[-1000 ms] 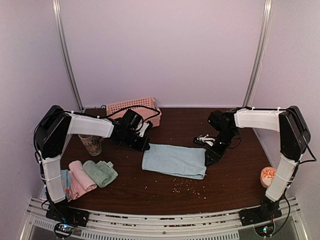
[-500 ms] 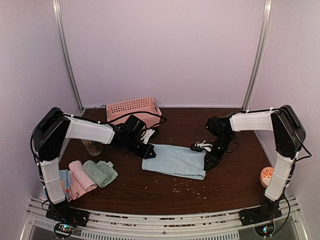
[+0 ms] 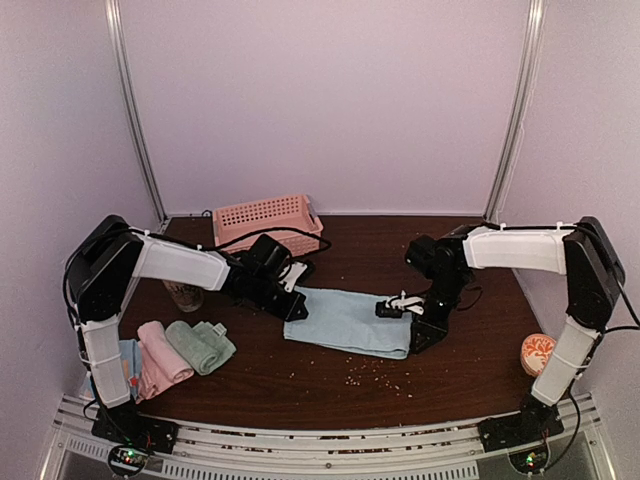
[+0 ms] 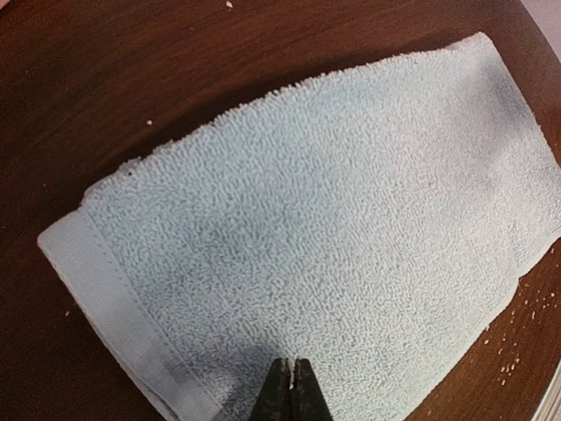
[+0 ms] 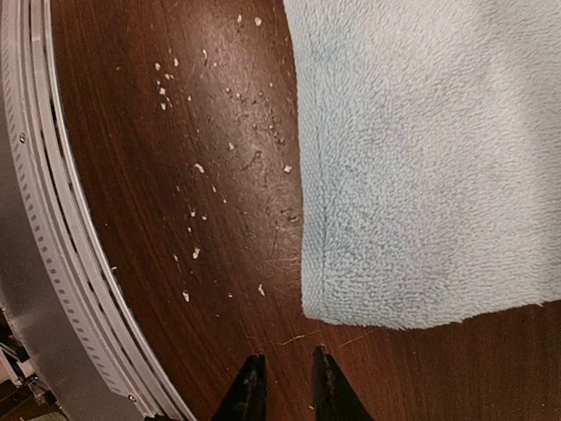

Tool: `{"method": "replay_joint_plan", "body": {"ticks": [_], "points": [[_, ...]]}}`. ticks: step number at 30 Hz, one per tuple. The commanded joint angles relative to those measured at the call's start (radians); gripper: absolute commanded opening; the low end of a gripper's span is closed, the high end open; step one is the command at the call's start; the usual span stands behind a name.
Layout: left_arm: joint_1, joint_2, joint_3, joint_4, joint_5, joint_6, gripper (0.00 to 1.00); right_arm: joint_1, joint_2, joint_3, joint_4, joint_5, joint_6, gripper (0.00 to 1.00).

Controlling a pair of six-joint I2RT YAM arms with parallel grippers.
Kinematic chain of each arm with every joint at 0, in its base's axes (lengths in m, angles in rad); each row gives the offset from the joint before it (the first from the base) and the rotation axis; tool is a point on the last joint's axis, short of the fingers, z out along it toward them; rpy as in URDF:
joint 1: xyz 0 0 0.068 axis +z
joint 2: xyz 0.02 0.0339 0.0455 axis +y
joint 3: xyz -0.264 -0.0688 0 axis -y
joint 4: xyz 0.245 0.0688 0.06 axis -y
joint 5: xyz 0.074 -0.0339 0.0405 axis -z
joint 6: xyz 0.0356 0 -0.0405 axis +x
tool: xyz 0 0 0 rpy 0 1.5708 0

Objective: Roll the towels
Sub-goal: Rotate the towel at the center of the board.

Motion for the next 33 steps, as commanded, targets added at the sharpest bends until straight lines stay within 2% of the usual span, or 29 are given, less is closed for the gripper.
{"method": "replay_joint_plan", "body": {"ticks": [1,5,12,17,23,29,33], "points": [[0.007,-0.032,0.001,0.041,-0.006,0.018,0.00,-0.044,-0.026,0.076,-0.070,-0.101,-0.059,0.18],[0.007,-0.035,-0.012,0.050,-0.002,0.013,0.00,-0.051,0.009,0.076,0.012,-0.093,-0.006,0.14],[0.007,-0.033,-0.025,0.050,-0.011,0.014,0.00,-0.037,0.106,0.010,0.095,-0.076,-0.006,0.08],[0.008,-0.027,-0.029,0.045,-0.033,0.022,0.00,0.043,0.082,-0.037,0.113,-0.060,0.011,0.08],[0.031,0.046,0.031,0.053,-0.044,0.039,0.00,0.163,0.112,-0.030,0.128,-0.116,0.043,0.08],[0.046,0.146,0.198,0.019,-0.028,0.072,0.00,0.191,0.146,0.102,0.003,-0.234,-0.017,0.15],[0.047,0.125,0.227,-0.005,-0.040,0.087,0.00,0.124,0.084,0.137,-0.050,-0.253,-0.038,0.18]]}}
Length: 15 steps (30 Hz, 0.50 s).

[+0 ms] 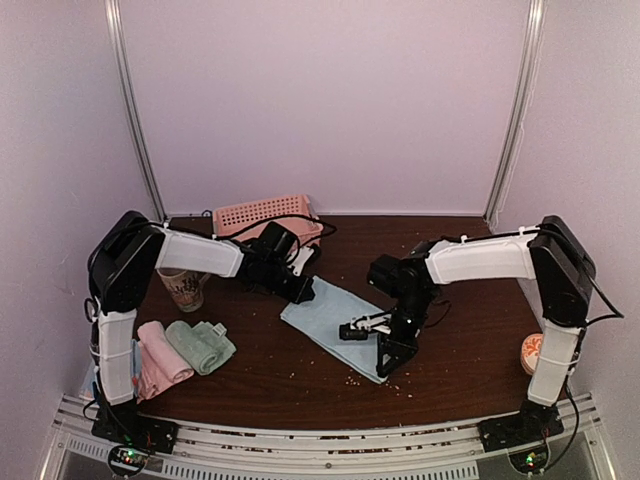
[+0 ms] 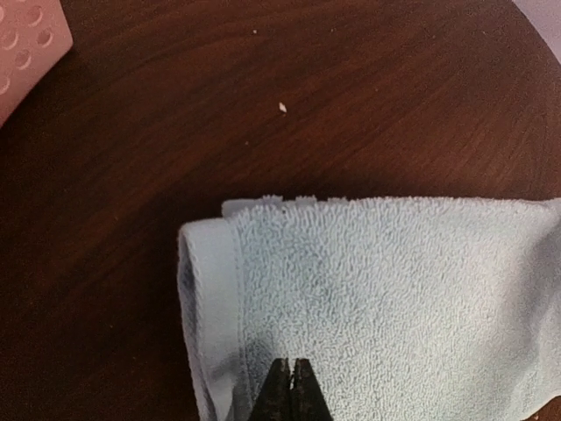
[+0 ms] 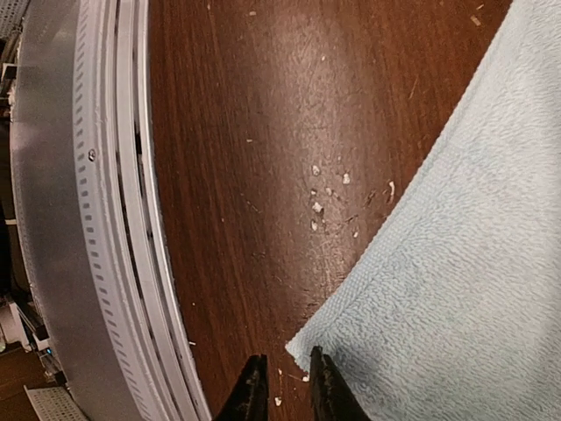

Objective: Roll the towels
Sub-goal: Rotate the towel at the center of the board.

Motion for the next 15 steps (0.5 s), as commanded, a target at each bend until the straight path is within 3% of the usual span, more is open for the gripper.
{"method": "replay_joint_plan", "body": {"ticks": [1,7,15], "points": [[0.005,-0.031,0.034,-0.013,-0.019,0.041,0.00,-0.100,-0.068,0.050,-0.091,-0.068,-0.035,0.18],[0.002,-0.085,-0.008,0.020,0.007,0.005,0.00,-0.262,-0.021,0.052,-0.054,-0.092,-0.003,0.14],[-0.041,-0.073,-0.022,0.021,0.068,0.000,0.00,-0.313,0.041,-0.060,0.066,0.011,0.059,0.11]]}}
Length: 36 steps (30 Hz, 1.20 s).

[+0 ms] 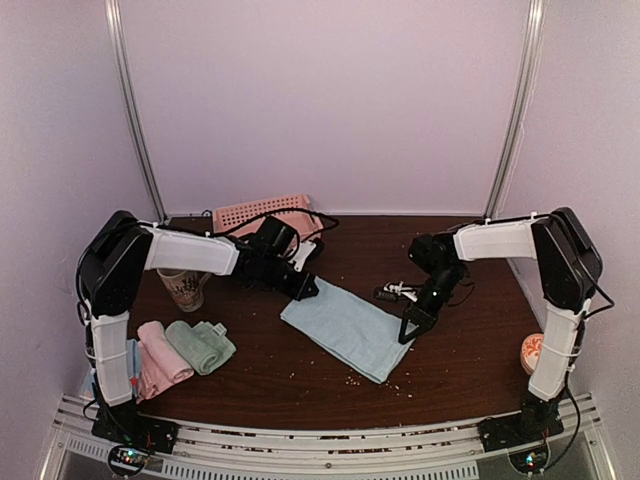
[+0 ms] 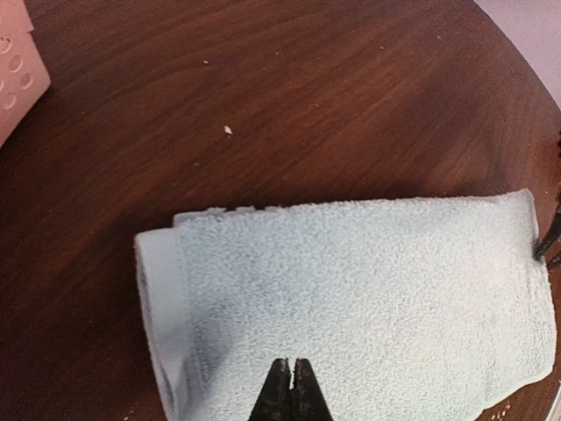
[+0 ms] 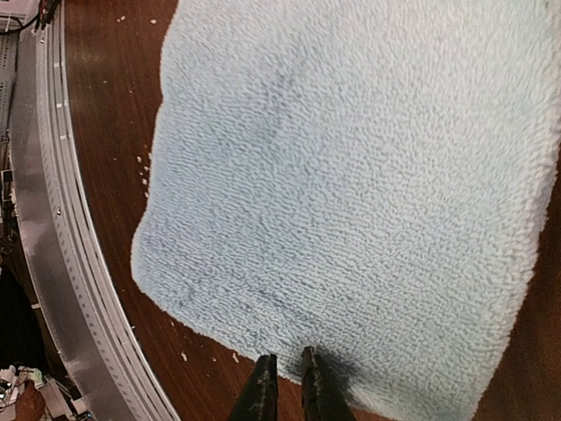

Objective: Roll the towels
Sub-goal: Rotate the towel at the center of the board.

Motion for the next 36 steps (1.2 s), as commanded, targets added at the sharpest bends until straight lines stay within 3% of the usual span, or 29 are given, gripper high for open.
{"method": "replay_joint_plan", "body": {"ticks": [1,7,15,20,26,30,36], "points": [[-0.026,0.000,-0.015,0.021,0.030,-0.016,0.00,-0.006,0.022,-0.087,0.069,0.055,0.044,0.10],[-0.024,0.069,0.013,0.078,-0.068,-0.018,0.00,0.007,-0.018,-0.179,0.087,0.020,0.055,0.10],[-0.024,0.326,0.298,0.079,0.015,-0.035,0.00,0.144,0.041,-0.111,0.045,-0.105,0.045,0.12],[-0.024,0.350,0.389,0.051,0.004,-0.007,0.00,0.156,0.029,-0.058,-0.029,-0.163,-0.010,0.22],[-0.026,0.154,0.265,0.112,-0.023,0.001,0.05,0.066,-0.043,0.020,-0.122,-0.231,-0.053,0.25],[-0.036,0.025,0.156,0.201,-0.016,-0.045,0.10,-0.008,-0.009,0.125,-0.091,-0.273,0.015,0.22],[-0.122,-0.104,-0.044,0.293,0.074,0.032,0.00,-0.045,0.124,0.237,0.028,-0.278,0.146,0.16]]}}
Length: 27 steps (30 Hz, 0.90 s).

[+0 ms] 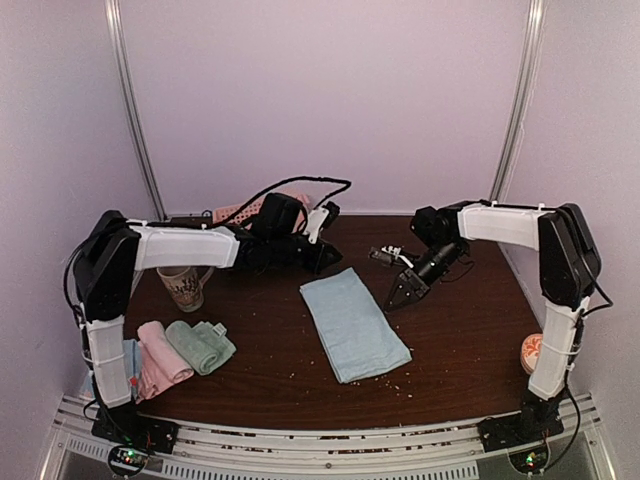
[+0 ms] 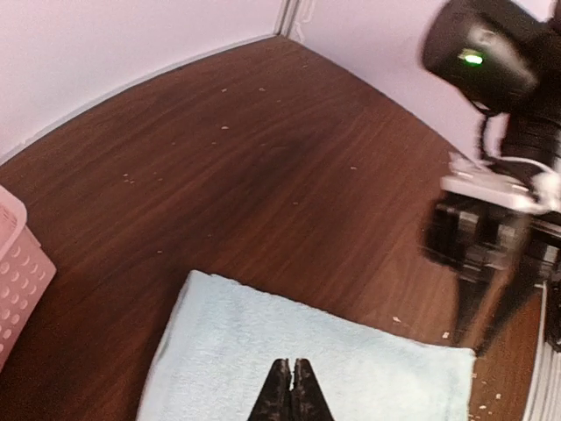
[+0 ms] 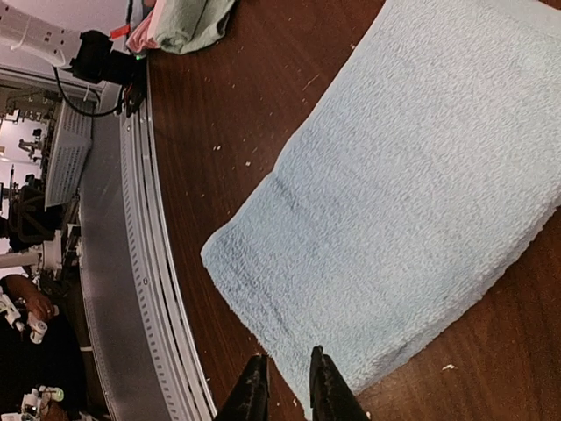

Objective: Roll the towels
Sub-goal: Rotate the towel at the center of the board.

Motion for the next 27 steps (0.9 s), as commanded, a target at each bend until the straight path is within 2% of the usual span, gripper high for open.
{"method": "replay_joint_plan", "body": {"ticks": [1,4,6,9,13,15,19,24,27], "points": [[-0.085,-0.085,-0.177,0.124,0.058,0.058,0.00,-0.001,0.119,0.067,0.076,-0.038,0.101,0.16],[-0.136,-0.146,-0.316,0.201,0.067,0.078,0.00,-0.001,0.188,0.107,0.077,-0.062,0.114,0.15],[-0.176,-0.152,-0.352,0.209,0.068,0.114,0.00,-0.002,0.225,0.124,0.086,-0.051,0.128,0.15],[-0.239,-0.082,-0.279,0.116,0.058,0.213,0.00,-0.012,0.256,0.095,0.158,0.019,0.215,0.14],[-0.279,0.056,-0.143,-0.009,0.117,0.302,0.00,-0.033,0.269,0.027,0.241,0.065,0.311,0.13],[-0.281,0.096,-0.123,-0.043,0.124,0.324,0.00,-0.038,0.262,-0.004,0.283,0.105,0.361,0.14],[-0.270,0.112,-0.179,-0.053,0.118,0.390,0.00,-0.039,0.264,-0.053,0.340,0.198,0.446,0.20],[-0.241,0.134,-0.196,-0.137,0.094,0.418,0.00,-0.027,0.274,-0.073,0.323,0.157,0.486,0.24],[-0.234,0.127,-0.196,-0.175,0.033,0.411,0.00,-0.003,0.274,-0.052,0.283,0.130,0.434,0.25]]}}
